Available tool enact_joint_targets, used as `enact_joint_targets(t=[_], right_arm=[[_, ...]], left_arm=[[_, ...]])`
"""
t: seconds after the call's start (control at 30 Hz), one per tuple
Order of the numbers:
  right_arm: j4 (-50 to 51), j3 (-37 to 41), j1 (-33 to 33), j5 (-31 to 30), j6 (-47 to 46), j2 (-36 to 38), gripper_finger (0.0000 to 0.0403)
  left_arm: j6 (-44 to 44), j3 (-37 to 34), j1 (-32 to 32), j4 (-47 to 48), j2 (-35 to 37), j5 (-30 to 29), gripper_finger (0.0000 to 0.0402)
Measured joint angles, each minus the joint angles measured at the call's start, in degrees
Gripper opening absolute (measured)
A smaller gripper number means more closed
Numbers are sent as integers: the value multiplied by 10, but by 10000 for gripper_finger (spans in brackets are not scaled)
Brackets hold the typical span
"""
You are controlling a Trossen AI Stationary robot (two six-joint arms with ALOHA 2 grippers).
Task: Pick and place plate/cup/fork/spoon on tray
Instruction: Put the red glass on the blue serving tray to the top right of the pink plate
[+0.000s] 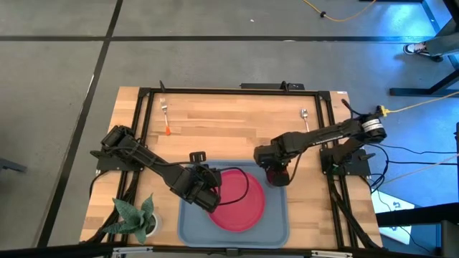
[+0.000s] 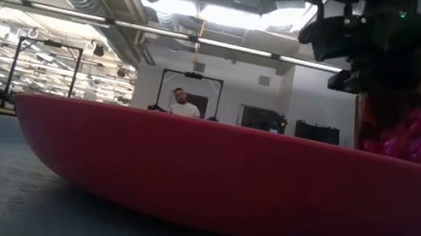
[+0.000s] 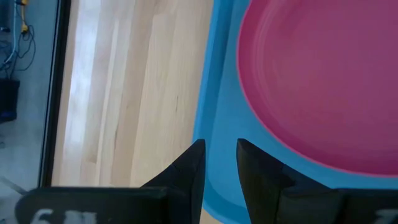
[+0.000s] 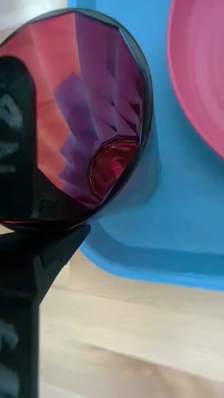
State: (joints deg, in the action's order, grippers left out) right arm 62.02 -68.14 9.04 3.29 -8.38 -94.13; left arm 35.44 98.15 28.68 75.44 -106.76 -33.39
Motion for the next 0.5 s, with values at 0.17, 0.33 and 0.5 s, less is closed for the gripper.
enact_joint_targets(t=[0.17, 0.33, 0.5], right_arm=[[-4, -2, 0, 1, 15, -10, 9], [-7, -4, -2, -5, 13, -18, 54], [-13, -7, -2, -18, 12, -15, 89]], left_arm=[[0, 0, 0, 0, 0, 0, 85], [0, 0, 0, 0, 0, 0, 85], [0, 0, 0, 0, 0, 0, 85]])
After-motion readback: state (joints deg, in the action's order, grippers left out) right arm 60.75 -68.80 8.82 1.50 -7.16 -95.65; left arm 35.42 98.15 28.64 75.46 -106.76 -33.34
